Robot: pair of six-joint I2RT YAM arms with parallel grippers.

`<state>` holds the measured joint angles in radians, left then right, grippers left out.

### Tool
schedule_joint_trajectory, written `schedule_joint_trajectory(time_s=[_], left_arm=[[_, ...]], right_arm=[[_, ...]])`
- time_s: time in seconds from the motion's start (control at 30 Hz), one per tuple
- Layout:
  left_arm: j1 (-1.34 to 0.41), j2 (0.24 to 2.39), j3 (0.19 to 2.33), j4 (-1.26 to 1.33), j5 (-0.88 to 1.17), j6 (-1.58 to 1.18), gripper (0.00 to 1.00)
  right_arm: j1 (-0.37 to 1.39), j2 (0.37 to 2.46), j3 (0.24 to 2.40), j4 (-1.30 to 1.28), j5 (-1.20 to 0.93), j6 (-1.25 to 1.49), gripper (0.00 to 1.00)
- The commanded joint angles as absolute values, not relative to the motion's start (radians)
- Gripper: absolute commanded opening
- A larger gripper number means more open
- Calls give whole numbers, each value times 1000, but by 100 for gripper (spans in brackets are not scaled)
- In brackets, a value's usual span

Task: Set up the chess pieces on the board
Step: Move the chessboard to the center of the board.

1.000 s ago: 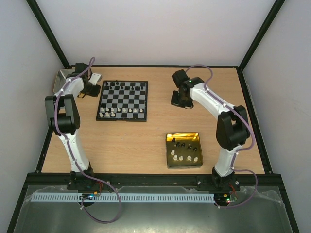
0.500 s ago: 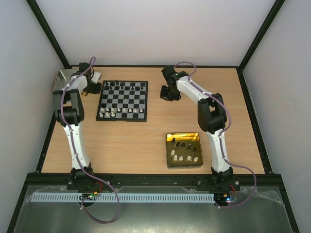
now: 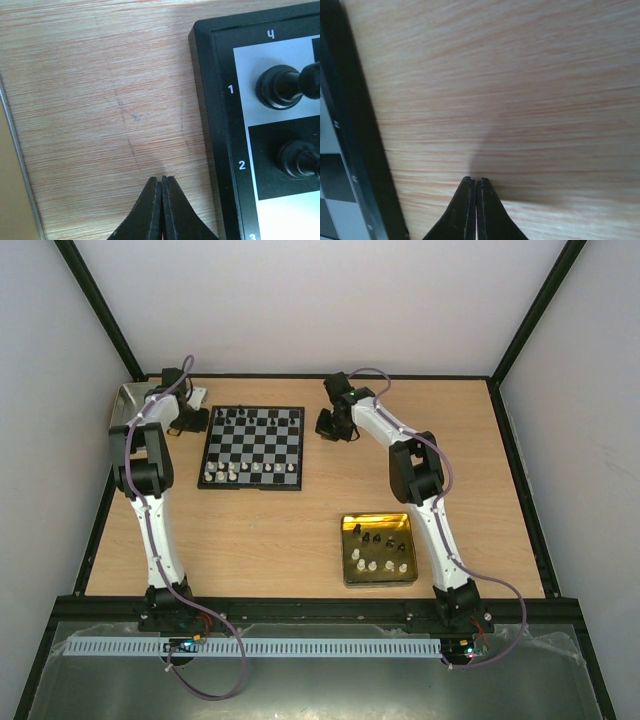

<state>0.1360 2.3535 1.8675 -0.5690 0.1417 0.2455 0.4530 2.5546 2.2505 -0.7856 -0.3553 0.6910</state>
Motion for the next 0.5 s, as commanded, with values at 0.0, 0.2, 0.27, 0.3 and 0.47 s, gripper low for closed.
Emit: schedule_joint_trajectory(time_s=[0.0,0.2,0.27,0.3,0.47], left_arm=[[144,2410,1861,-623,186,215,2],[147,2406,1806,-611,198,216,2],[152,2414,1804,-610,208,214,2],[154,2422,1807,-613,214,213,2],[156,2445,1837,-632,255,219,2]], right_arm=[[453,2617,2265,-748,-380,744,2],[463,2662,2265,-652,-442,821,2],[470,2679,2274,-622,-464,853,2],[474,2689,2285,-611,-476,866,2],[503,2756,2379,-610,-510,904,2]])
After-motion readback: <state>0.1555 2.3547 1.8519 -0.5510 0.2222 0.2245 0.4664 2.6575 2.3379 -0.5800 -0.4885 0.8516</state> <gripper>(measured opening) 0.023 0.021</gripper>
